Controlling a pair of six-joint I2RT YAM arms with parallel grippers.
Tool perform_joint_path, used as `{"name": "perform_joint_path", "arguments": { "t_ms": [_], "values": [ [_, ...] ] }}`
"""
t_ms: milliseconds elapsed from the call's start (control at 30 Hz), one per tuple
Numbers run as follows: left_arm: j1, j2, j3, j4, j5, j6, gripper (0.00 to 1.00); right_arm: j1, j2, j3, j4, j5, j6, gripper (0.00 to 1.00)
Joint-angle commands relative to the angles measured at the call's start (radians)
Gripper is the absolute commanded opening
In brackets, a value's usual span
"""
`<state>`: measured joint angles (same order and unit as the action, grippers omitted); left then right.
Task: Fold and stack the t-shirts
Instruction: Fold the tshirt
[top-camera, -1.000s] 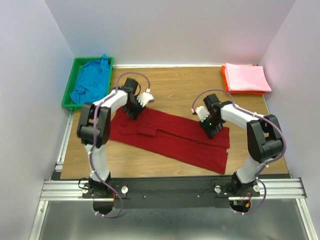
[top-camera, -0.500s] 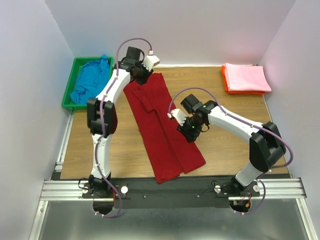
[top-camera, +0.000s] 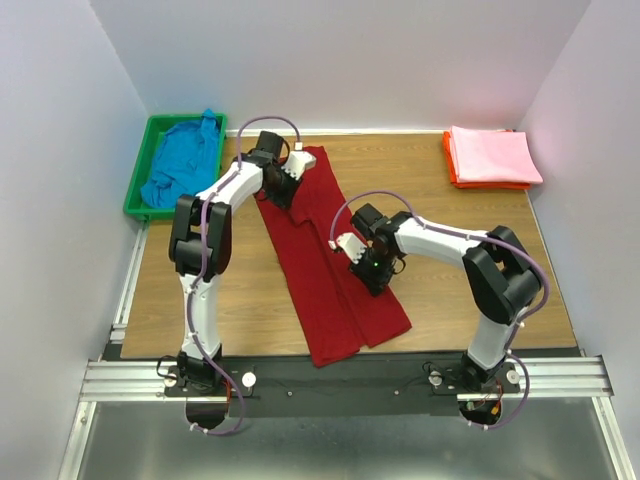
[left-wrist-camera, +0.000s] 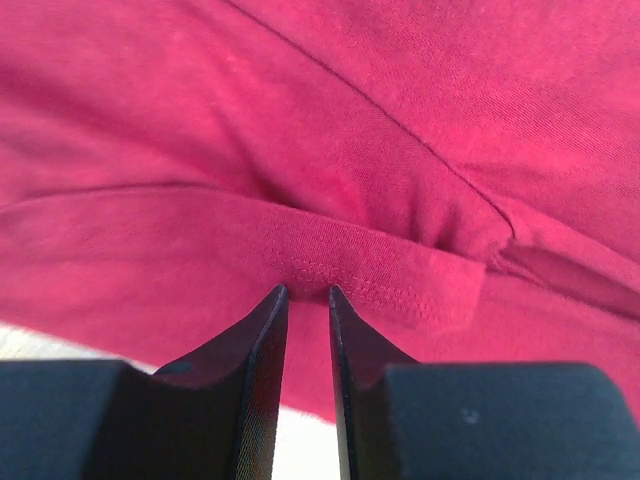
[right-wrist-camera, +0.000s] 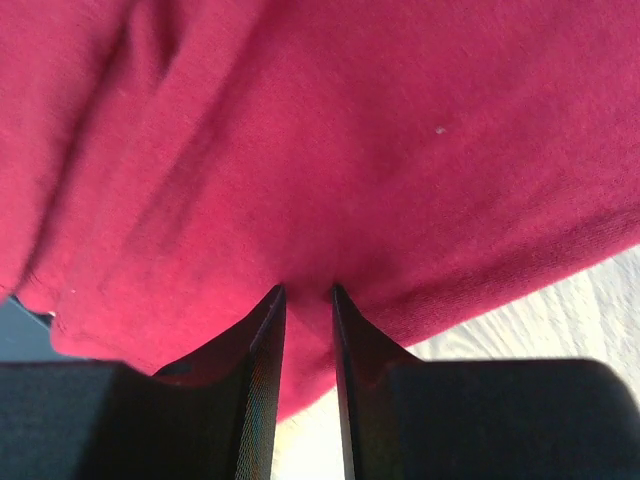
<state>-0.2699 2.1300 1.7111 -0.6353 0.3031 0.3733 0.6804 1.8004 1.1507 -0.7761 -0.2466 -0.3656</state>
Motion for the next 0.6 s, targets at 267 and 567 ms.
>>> {"name": "perform_joint_path", "arguments": {
  "t_ms": [267,567],
  "values": [
    [-0.107,0.223,0.194,0.003,0.033,-0.010,0.27,0.131,0.117,-0.031,0.127,-0.190,0.149,0.35],
    [-0.074,0.148,0.355,-0.040,0.120,0.042,0.44,0.052,-0.052,0.136,0.075,-0.223,0.159,0.52]
  ]
}}
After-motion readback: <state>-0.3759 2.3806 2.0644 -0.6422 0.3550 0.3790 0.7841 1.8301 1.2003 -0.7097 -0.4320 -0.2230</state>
